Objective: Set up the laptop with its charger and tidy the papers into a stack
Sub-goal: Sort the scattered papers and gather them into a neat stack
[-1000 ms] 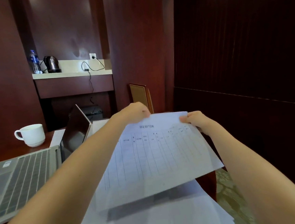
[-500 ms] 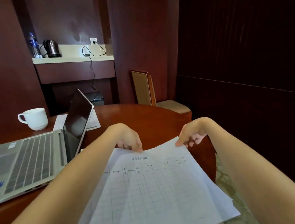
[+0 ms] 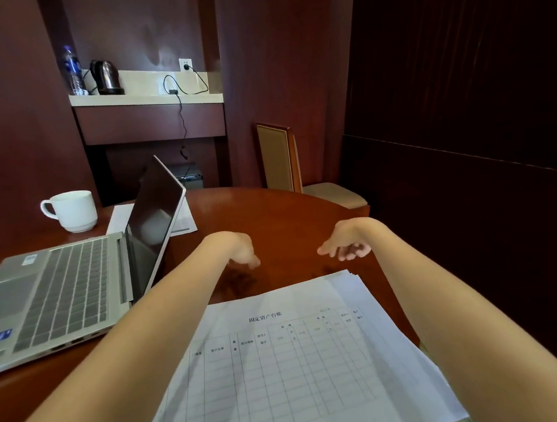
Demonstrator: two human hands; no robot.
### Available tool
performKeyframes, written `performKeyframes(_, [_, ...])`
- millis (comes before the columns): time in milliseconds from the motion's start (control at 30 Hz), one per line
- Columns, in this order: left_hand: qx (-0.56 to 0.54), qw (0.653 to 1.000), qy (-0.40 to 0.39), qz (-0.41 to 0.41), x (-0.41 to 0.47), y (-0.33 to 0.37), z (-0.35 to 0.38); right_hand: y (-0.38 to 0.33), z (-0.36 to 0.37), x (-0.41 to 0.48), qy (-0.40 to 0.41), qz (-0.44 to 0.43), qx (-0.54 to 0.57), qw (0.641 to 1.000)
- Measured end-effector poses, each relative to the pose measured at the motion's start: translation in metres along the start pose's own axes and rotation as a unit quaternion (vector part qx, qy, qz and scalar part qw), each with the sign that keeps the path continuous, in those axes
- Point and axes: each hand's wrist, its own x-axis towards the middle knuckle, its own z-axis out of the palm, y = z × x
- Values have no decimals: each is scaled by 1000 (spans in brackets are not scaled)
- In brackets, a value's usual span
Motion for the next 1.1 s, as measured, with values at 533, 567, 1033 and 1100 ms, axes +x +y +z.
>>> performKeyframes(533, [4, 957, 148, -248, 90, -61, 29, -88, 74, 62, -9, -167, -102, 981])
performKeyframes(567, [2, 956, 153, -251, 96, -65, 28, -88, 76, 67, -3, -169, -99, 981])
performKeyframes(1033, [-59, 951, 172, -249, 148, -95, 20, -88, 76, 97, 10, -180, -58, 982])
performKeyframes(1100, [-65, 952, 172, -245, 151, -98, 22, -89, 75, 98, 8, -181, -54, 982])
